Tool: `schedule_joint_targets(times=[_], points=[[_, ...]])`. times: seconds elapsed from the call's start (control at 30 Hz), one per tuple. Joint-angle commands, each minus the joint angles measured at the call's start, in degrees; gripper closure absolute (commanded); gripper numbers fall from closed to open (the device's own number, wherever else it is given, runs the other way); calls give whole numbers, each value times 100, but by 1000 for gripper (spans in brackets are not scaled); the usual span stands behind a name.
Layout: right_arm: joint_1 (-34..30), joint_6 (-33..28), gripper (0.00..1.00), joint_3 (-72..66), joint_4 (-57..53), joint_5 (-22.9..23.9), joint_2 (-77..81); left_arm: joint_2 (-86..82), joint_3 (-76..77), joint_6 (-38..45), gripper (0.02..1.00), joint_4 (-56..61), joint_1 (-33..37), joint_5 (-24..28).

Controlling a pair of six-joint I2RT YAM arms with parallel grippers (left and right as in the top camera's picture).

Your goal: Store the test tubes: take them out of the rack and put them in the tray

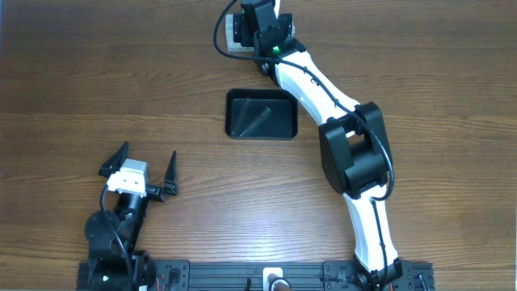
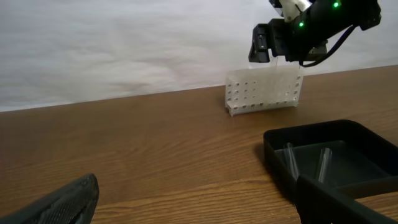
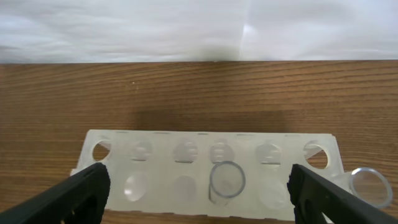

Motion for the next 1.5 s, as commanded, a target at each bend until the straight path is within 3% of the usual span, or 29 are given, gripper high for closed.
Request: schedule_joint_targets(times=[0.03,0.3,0.5,0.83,1.5], points=[[-57,7,110,164,79,140,131,-46,-26,57,18,-4,44,94],[-57,4,198,164,136,286,216,-46,-26,57,18,-4,44,94],[-57,4,395,164,140,286,216,-46,-26,57,18,-4,44,94],[-57,-37,575,164,129,284,216,-46,-26,57,20,-4,44,94],[-72,-214,733,164,11,289,216,-46,-26,57,18,-4,44,94]])
